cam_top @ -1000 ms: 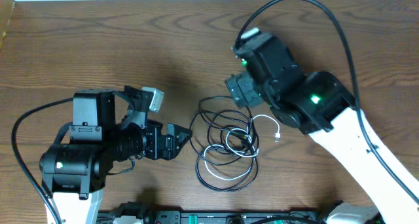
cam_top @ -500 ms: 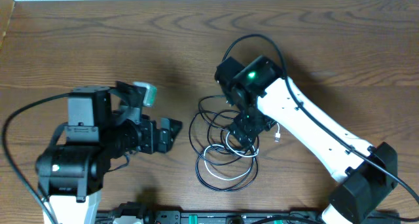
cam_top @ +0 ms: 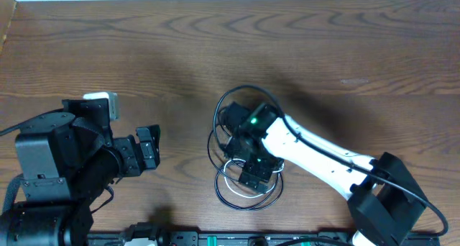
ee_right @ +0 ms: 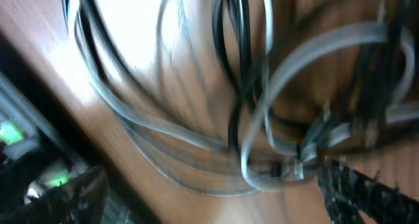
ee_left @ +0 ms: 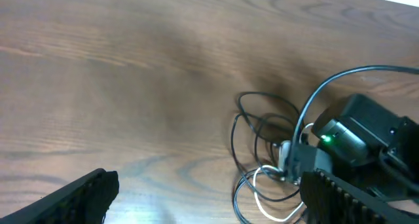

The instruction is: Untangle cables

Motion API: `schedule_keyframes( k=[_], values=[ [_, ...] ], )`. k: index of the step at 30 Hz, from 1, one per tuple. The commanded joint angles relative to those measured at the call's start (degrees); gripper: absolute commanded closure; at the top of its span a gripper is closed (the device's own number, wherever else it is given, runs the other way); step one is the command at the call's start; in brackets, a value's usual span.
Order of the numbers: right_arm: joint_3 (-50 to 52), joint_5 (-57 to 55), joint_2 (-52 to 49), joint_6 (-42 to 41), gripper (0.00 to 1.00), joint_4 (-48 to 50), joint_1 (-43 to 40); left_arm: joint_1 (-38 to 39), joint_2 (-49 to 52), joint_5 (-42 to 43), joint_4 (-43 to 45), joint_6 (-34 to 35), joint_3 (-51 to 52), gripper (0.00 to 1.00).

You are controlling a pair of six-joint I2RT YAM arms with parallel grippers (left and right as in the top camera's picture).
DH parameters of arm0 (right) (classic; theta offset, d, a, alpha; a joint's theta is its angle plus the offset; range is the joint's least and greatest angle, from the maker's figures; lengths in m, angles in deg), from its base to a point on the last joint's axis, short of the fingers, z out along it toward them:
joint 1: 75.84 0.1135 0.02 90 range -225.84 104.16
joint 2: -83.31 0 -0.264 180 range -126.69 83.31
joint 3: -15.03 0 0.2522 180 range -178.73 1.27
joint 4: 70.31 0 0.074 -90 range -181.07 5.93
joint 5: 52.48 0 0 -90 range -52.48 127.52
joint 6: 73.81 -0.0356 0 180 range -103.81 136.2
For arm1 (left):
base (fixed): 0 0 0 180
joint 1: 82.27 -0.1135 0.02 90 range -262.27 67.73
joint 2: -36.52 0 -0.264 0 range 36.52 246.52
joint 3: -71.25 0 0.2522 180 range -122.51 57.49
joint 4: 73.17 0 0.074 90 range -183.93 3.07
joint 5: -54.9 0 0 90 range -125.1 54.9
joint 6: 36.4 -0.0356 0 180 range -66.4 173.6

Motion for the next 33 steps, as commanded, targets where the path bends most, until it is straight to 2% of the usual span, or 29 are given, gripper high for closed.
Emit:
schedule_keyframes(
  k=[1, 7, 9, 10, 11, 12, 13, 14, 19, 27, 33],
  values=[
    [3.39, 1.03, -0.11, 2.36, 0.01, 5.49, 0.26, -0.39, 0.35, -1.22, -0.70, 0.70, -0.48, 0.06],
    [11.26, 1.01, -0.17, 2.34, 0.04, 19.23, 0.24, -0.39, 0.35, -1.11, -2.45, 0.68, -0.48, 0.06],
    [13.07, 1.01, -0.17, 2.32, 0.14, 22.75, 0.24, -0.39, 0.35, -1.11, -2.67, 0.68, -0.48, 0.06],
    [13.84, 0.98, -0.17, 2.32, 0.31, 24.74, 0.24, -0.39, 0.35, -1.09, -2.64, 0.68, -0.48, 0.06],
    [14.03, 0.96, -0.17, 2.27, 0.43, 25.49, 0.24, -0.39, 0.35, -1.07, -2.62, 0.68, -0.48, 0.06],
    [14.08, 0.79, -0.17, 1.84, 0.70, 26.40, 0.24, -0.42, 0.35, -0.70, -2.62, 0.68, -0.48, 0.06],
    [14.05, -0.04, -0.17, 0.31, 0.92, 27.56, 0.13, -0.39, 0.35, -0.22, -2.62, 0.66, -0.48, 0.06],
    [13.92, -1.51, -0.15, -1.68, 0.99, 28.61, 0.02, -0.39, 0.35, 0.22, -2.62, 0.66, -0.48, 0.06],
    [9.07, -13.03, 0.07, -8.70, 0.99, 30.47, -0.98, -0.39, 0.35, 0.74, -2.95, 0.66, -0.48, 0.06],
    [-9.73, -26.08, 0.50, -8.85, 0.99, 30.69, -4.20, -0.39, 0.37, 1.44, -4.28, 0.63, -0.35, 0.06],
    [-18.97, -24.59, 0.50, -10.82, 0.99, 31.34, -10.12, -0.39, 0.37, 1.44, -5.57, 0.44, -0.35, 0.06]
  ],
)
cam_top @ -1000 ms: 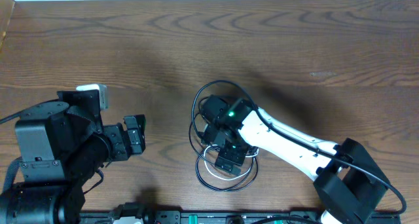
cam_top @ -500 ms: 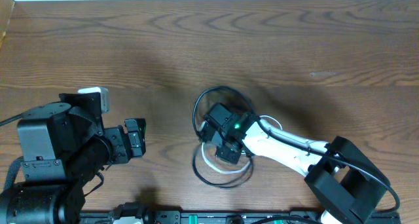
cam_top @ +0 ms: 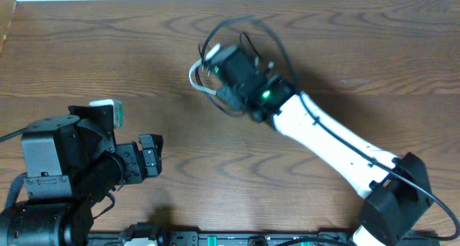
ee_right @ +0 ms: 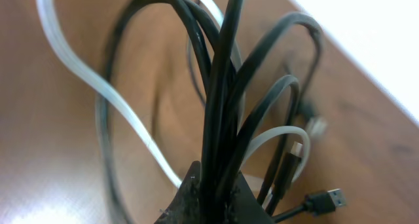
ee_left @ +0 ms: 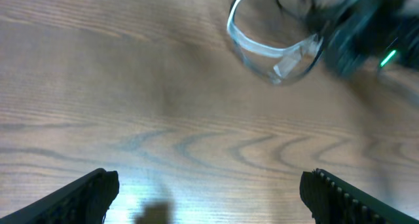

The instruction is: Untangle cables

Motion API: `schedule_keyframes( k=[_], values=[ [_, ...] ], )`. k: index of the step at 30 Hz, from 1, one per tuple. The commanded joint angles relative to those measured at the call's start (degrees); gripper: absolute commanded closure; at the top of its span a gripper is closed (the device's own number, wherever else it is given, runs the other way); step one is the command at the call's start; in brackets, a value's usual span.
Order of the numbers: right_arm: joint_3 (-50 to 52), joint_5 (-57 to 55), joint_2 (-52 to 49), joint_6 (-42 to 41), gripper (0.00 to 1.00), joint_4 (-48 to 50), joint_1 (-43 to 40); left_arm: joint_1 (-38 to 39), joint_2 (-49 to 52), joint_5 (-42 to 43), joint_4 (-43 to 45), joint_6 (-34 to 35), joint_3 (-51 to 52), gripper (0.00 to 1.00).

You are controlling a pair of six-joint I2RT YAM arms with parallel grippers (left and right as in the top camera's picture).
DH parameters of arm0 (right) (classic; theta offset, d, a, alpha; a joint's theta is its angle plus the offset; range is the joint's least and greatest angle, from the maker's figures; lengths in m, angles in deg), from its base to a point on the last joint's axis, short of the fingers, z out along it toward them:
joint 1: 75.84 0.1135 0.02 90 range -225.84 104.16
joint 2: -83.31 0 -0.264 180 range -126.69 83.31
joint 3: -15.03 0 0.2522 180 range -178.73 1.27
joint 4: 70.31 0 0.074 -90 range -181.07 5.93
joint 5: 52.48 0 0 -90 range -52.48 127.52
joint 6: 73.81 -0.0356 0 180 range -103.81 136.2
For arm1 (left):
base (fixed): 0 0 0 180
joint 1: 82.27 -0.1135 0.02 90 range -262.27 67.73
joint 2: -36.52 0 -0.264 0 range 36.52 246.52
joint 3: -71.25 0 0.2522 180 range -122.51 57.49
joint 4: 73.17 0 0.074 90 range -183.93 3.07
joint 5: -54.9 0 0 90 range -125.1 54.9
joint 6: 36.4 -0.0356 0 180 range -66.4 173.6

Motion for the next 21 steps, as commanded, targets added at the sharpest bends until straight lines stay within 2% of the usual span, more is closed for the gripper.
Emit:
schedule_keyframes(
  k=[1, 2, 3, 5, 6, 7, 10, 13, 15, 19, 21],
  values=[
    [-2.27, 0.66, 0.48, -2.75, 0.99, -0.79, -3.67, -0.39, 0.07, 0.50, -0.52, 0.28, -0.37, 0.06],
    [-2.25, 4.07, 0.46, -3.48, 0.99, -2.03, -4.48, -0.39, 0.07, 0.50, -0.57, 0.28, -0.37, 0.06],
    [-2.12, 8.41, 0.31, -4.07, 0.90, -3.85, -5.20, -0.39, 0.07, 0.50, -0.55, 0.28, -0.37, 0.06],
    [-1.68, 16.90, -0.26, -4.04, 0.48, -8.63, -6.21, -0.39, 0.07, 0.50, -0.48, 0.28, -0.37, 0.06],
    [-1.51, 20.59, -0.59, -3.93, 0.19, -11.69, -6.43, -0.39, 0.07, 0.50, -0.46, 0.28, -0.37, 0.06],
    [-1.31, 23.30, -0.83, -3.50, 0.02, -14.62, -6.51, -0.39, 0.07, 0.50, -0.44, 0.28, -0.37, 0.06],
    [-0.94, 26.08, -1.38, -0.52, 0.01, -22.34, -6.10, -0.39, 0.07, 0.50, -0.24, 0.28, -0.37, 0.06],
    [-0.94, 21.11, -1.33, 0.39, 0.01, -25.14, -5.51, -0.39, 0.07, 0.74, -0.04, 0.28, -0.37, 0.06],
    [-0.94, 14.73, -1.33, -2.47, 0.01, -24.63, -5.53, -0.39, 0.07, 0.98, -0.17, 0.33, -0.37, 0.06],
    [-0.92, 1.55, -1.36, -13.18, 0.01, -22.27, -6.75, -0.39, 0.07, 0.94, -1.36, 0.31, -0.37, 0.06],
    [-0.90, 0.33, -1.38, -17.00, 0.08, -21.49, -7.80, -0.39, 0.07, 0.92, -1.81, 0.31, -0.37, 0.06]
  ],
)
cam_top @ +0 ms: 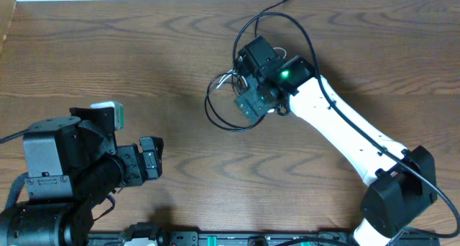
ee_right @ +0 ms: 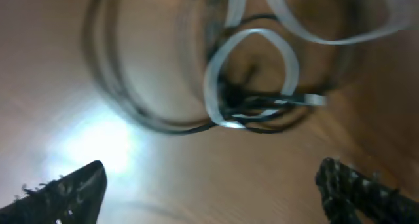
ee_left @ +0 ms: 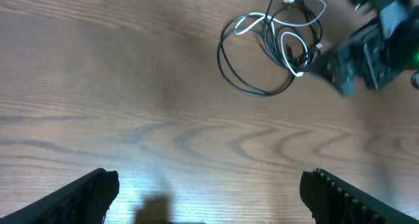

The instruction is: Untangle cables

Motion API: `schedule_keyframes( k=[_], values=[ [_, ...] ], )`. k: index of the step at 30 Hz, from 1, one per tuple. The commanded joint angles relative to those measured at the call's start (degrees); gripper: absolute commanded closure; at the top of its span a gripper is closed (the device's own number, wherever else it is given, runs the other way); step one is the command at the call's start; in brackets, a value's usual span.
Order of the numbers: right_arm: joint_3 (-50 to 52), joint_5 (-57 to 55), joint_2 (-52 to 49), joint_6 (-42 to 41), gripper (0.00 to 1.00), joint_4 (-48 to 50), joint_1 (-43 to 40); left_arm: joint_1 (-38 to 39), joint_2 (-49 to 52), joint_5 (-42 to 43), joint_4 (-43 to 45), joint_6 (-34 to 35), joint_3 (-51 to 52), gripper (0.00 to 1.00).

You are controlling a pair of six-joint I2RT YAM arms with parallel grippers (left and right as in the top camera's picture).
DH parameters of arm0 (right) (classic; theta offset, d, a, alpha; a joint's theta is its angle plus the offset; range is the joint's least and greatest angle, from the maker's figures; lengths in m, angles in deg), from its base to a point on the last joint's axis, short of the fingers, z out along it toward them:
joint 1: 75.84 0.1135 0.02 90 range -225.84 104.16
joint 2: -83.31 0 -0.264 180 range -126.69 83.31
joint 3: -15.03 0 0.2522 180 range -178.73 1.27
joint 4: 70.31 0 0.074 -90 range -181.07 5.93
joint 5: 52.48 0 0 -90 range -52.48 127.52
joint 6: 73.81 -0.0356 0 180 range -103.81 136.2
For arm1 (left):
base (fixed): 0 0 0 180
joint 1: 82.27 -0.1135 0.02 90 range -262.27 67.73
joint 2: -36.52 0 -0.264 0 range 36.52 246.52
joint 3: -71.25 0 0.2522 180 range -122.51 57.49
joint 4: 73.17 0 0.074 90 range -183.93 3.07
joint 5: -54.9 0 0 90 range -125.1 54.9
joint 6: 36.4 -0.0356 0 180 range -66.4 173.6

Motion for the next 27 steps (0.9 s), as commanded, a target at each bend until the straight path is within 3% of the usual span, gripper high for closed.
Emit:
schedule_keyframes(
  k=[1, 4, 7, 12, 19, 27],
  values=[
    [0.31, -8.31, -0.39, -10.82, 0.13, 1.20, -2.36, -0.39, 0.07, 0.87, -0.85, 0.31, -0.37, 0.06],
    [1.68, -4.24, -0.39, -14.62, 0.27, 3.61, -3.96, -0.39, 0.07, 0.87, -1.03, 0.31, -0.35, 0.06],
    [4.35, -1.07, -0.39, -14.78, 0.30, 8.98, -4.72, -0.39, 0.07, 0.90, -0.98, 0.31, -0.35, 0.06],
    [8.07, -1.05, -0.39, -16.15, 0.50, 19.56, -5.05, -0.39, 0.07, 0.90, -1.03, 0.33, -0.35, 0.06],
    [11.87, -1.05, -0.39, -28.46, 0.55, 27.10, -4.52, -0.39, 0.07, 0.90, -1.11, 0.33, -0.31, 0.06],
    [20.74, -0.48, -0.39, -29.00, 0.56, 32.89, -4.13, -0.39, 0.07, 0.87, -1.68, 0.31, -0.31, 0.06]
  ],
)
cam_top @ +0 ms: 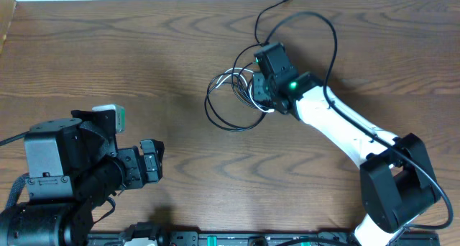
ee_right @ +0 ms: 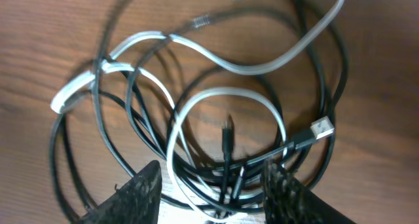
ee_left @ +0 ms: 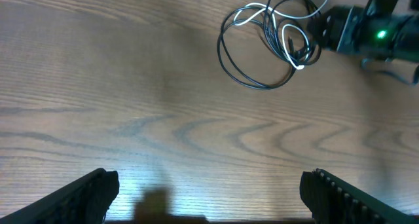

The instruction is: Untangle cables

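A tangle of black and white cables [cam_top: 228, 102] lies on the wooden table [cam_top: 108, 52], far of the middle. One long black strand [cam_top: 332, 37] loops out from it toward the far edge. My right gripper [cam_top: 259, 88] is low at the tangle's right side, open. In the right wrist view several black strands and a white loop [ee_right: 229, 96] pass between its fingers [ee_right: 141, 191]. My left gripper [cam_top: 152, 168] stands open at the near left, nothing between its fingers [ee_left: 85, 194]. The tangle [ee_left: 268, 47] lies far ahead of it.
A USB plug [ee_right: 321, 128] and a white connector stick out of the tangle. The table's far edge runs close behind the long black loop. A rail with equipment [cam_top: 215, 239] lines the near edge.
My right gripper has shifted a little right and far, to the tangle's right edge. Its fingers now stand closer together around some strands. The tangle stays in place. The left arm has not moved.
My right gripper was open over the tangle at the near middle of the table. Then it was shut on the bundle, held up toward the far side. Then the tangle lay at the far middle with the gripper wide open; now its fingers flank strands.
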Motion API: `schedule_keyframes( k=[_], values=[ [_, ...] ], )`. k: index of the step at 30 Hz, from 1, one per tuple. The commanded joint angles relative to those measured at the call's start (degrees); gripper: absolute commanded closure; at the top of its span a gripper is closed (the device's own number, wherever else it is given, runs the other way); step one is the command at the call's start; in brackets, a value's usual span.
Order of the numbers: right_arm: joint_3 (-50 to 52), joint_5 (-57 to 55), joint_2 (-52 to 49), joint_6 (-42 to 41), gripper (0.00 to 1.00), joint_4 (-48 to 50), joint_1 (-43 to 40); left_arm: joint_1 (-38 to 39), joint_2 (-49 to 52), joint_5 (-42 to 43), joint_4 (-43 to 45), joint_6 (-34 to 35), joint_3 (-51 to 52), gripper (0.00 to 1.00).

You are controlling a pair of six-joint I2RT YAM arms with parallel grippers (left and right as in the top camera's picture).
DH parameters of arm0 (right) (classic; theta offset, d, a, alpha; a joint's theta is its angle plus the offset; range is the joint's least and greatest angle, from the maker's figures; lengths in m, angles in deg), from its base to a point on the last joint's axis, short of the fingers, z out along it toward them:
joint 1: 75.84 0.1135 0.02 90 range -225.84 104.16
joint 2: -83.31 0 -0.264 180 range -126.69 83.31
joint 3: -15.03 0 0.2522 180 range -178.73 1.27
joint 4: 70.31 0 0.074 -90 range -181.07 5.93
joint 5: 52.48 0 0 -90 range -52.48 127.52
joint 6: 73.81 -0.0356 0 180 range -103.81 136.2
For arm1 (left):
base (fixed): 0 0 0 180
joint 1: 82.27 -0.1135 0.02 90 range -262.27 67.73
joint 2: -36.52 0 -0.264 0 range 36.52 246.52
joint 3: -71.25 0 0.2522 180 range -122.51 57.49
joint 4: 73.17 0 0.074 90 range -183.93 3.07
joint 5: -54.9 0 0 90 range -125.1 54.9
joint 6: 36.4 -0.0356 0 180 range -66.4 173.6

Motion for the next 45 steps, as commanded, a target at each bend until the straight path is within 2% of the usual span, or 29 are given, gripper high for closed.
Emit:
schedule_keyframes(
  k=[1, 6, 10, 12, 13, 16, 18, 21, 28, 36, 39, 45],
  values=[
    [3.78, 1.16, -0.09, -1.86, 0.56, 1.88, 0.42, -0.39, 0.07, 0.70, -0.22, 0.31, -0.31, 0.06],
    [7.74, 2.40, -0.09, -1.75, 0.57, 4.37, 0.42, -0.39, 0.07, 0.70, -0.42, 0.31, -0.31, 0.06],
    [9.38, 3.04, -0.09, -0.13, 0.69, 5.73, 0.44, -0.39, 0.07, 0.70, -0.46, 0.33, -0.31, 0.06],
    [9.73, 4.33, -0.09, 0.24, 0.72, 5.77, 0.44, -0.39, 0.07, 0.70, -0.46, 0.33, -0.31, 0.06],
    [9.77, 5.11, -0.09, 0.44, 0.72, 5.75, 0.44, -0.39, 0.07, 0.70, -0.46, 0.33, -0.31, 0.06],
    [9.77, 9.42, -0.09, 3.69, 0.58, 6.99, 0.44, -0.39, 0.07, 0.72, -0.42, 0.31, -0.26, 0.06],
    [9.77, 13.84, -0.09, 9.05, 0.50, 9.53, 0.44, -0.39, 0.09, 0.70, -0.37, 0.28, -0.26, 0.06],
    [9.77, 16.22, -0.09, 15.32, 0.45, 13.46, 0.42, -0.39, 0.26, 0.72, -0.42, 0.09, -0.26, 0.05],
    [9.77, 16.28, -0.09, 20.72, 0.48, 19.45, 0.44, -0.39, 0.35, 0.70, -0.28, 0.09, -0.26, 0.06],
    [9.75, 18.40, -4.00, 20.87, 0.52, 22.51, 0.94, -0.39, 0.33, 0.72, 0.44, 0.11, -0.26, 0.06],
    [9.75, 21.07, -7.26, 20.85, 0.57, 24.17, 0.98, -0.39, 0.33, 0.70, 0.44, 0.09, -0.26, 0.06],
    [9.75, 23.78, -10.38, 20.85, 0.57, 24.35, 1.22, -0.39, 0.35, 0.72, 0.46, 0.11, -0.26, 0.06]
  ],
)
